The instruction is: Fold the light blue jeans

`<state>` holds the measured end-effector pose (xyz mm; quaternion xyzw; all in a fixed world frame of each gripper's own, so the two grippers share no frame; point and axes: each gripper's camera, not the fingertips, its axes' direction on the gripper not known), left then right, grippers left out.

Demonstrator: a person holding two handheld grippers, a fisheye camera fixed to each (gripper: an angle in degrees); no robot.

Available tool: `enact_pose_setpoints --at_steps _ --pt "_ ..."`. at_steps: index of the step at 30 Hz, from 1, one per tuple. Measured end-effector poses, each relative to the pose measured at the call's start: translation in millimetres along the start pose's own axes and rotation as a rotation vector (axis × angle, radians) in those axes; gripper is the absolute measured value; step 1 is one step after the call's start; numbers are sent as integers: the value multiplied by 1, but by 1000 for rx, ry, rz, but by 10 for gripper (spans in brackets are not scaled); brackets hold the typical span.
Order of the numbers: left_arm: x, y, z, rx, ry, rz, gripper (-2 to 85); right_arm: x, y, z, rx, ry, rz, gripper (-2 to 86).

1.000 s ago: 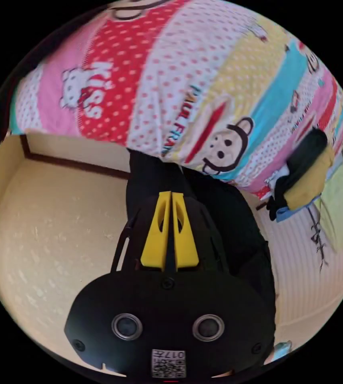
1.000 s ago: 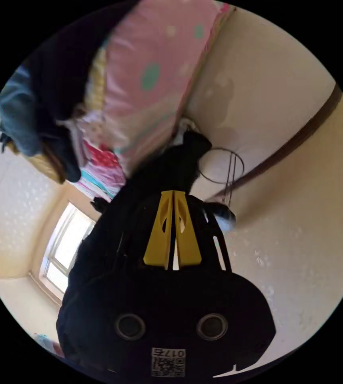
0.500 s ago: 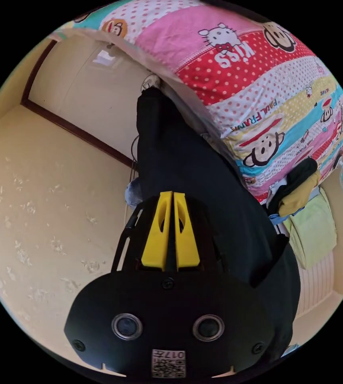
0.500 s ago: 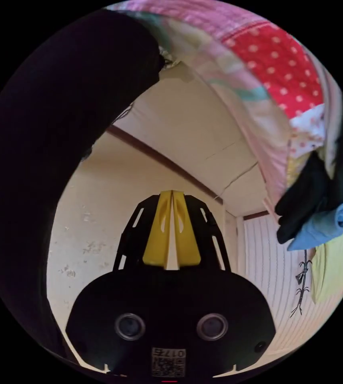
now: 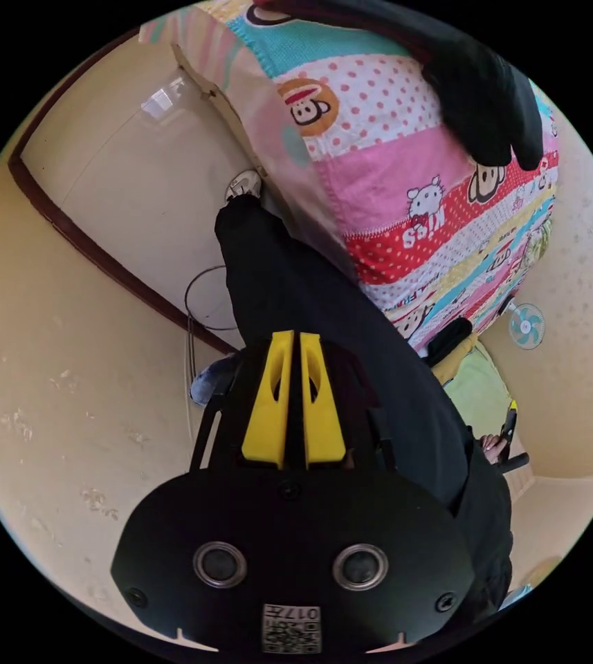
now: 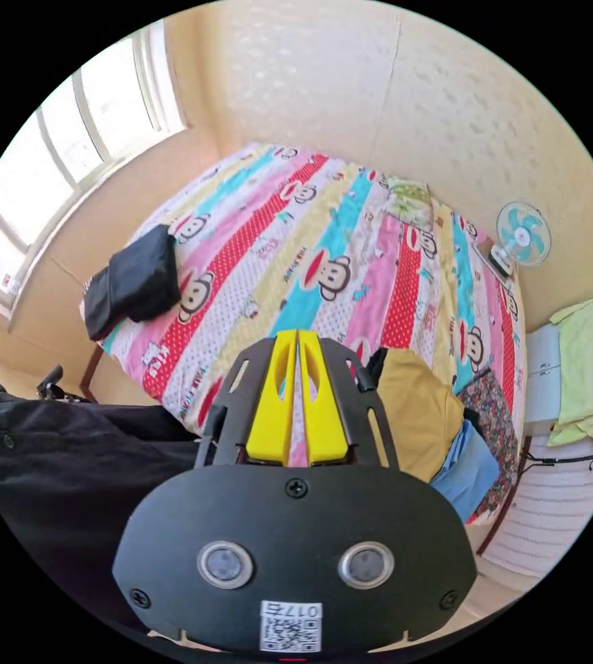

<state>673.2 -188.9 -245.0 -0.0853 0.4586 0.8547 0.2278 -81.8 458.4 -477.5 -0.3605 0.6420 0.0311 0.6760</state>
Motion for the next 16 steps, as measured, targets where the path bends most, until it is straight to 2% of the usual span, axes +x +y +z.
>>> enact_pose_setpoints --at_steps 3,5,8,12,16 --pt "-12 -20 -34 47 45 26 25 -64 -4 -6 101 -119 -18 4" --pt "-18 -30 -64 110 58 33 35 -109 7 -15 260 -210 -8 4" --pt "-29 -38 -120 278 128 44 40 -156 20 -29 439 -261 14 3" --pt "-39 -54 -179 450 246 24 48 -203 24 -44 534 -190 12 3" --pt "-4 -88 -216 498 339 181 55 -236 39 -64 615 -65 100 4"
